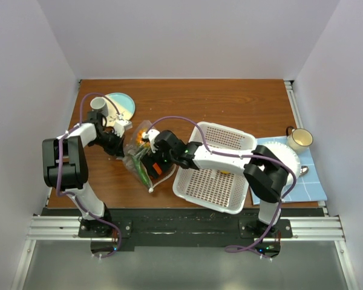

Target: Open the zip-top bag and remove the fake food

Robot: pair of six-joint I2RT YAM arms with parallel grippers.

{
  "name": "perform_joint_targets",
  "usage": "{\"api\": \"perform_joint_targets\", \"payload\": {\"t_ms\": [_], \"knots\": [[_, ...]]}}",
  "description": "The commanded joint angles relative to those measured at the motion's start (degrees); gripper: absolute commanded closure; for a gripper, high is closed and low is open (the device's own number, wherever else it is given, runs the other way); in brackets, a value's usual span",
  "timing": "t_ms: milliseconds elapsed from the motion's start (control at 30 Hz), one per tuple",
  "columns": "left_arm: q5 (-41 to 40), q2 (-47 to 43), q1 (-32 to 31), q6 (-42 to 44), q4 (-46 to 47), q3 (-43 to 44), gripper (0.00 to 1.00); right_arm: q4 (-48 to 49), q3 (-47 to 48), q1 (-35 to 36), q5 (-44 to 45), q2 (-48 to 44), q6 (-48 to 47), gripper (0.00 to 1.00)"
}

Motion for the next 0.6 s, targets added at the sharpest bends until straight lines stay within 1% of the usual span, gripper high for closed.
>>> {"api": "perform_joint_targets", "payload": {"t_ms": [0,233,300,333,400,433,500,533,567], "knots": [[0.0,-1.5,0.3,-0.3,1.4,-0.6,1.00,-0.5,4.6,0.1,-0.8,3.6,0.1,0.07],[0.5,-2.2,0.3,0.1,0.3,-0.5,1.00,-1.1,10.3,1.0,-0.5,8.7,-0.4,0.10],[0.5,-2.4,0.2,0.3,0.1,-0.7,1.00,-1.6,10.8,1.1,-0.5,10.2,-0.5,0.15],[0.4,-2.5,0.3,0.3,0.1,-0.7,1.00,-2.5,10.8,1.2,-0.3,10.5,-0.5,0.22],[0.1,-2.8,0.2,0.4,0.4,-1.0,1.00,-3.1,10.3,1.3,-0.1,10.7,-0.4,0.30],[0.0,-2.8,0.2,0.5,0.5,-1.4,1.00,-3.4,9.4,1.3,0.0,10.5,-0.4,0.41],[-0.5,-2.7,0.2,0.5,1.2,-1.7,1.00,-3.7,8.2,1.3,1.3,9.0,-0.3,0.53],[-0.6,-2.4,0.2,0.5,1.3,-1.8,1.00,-4.0,7.1,1.3,2.0,8.2,-0.3,0.67],[-0.8,-2.2,0.3,0.5,1.3,-1.9,1.00,-4.4,6.7,1.3,2.7,7.4,-0.6,0.72]]}}
